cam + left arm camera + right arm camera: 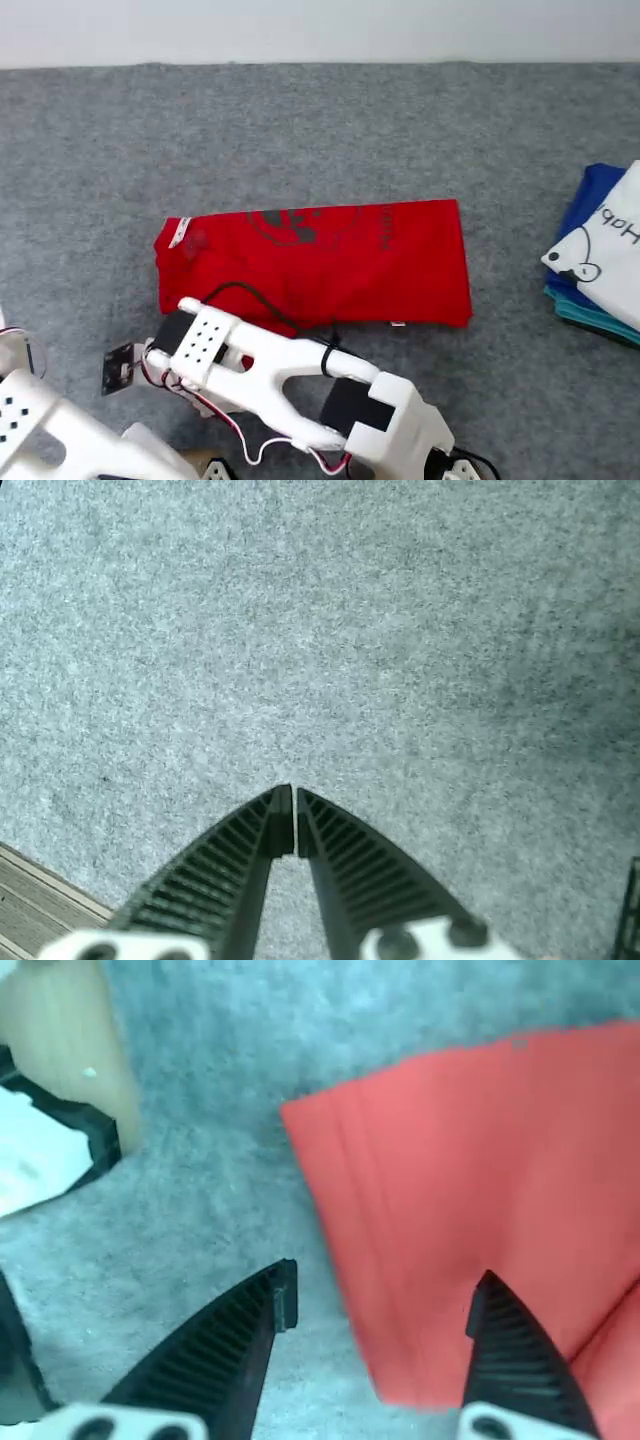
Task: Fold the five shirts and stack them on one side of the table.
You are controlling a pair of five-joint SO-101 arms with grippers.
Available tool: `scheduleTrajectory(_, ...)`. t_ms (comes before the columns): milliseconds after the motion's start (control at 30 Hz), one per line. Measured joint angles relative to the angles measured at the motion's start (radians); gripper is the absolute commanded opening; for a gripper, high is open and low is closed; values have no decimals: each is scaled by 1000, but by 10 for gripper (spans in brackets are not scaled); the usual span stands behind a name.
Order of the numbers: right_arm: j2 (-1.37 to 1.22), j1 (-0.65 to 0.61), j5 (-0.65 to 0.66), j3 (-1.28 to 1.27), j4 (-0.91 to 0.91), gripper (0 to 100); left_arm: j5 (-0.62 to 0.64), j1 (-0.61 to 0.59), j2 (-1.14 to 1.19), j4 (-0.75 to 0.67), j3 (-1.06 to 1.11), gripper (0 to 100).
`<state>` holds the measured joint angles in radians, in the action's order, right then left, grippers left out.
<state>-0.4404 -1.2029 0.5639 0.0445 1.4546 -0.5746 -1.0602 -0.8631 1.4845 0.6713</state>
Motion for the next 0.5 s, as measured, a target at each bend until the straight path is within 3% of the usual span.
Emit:
scheduleTrajectory(167, -69, 6, 66, 29, 2, 133, 0, 0, 0, 0, 0, 15)
scheduleTrajectory(500, -304, 44, 170, 367, 201, 11, 0, 0, 0, 0, 0, 15)
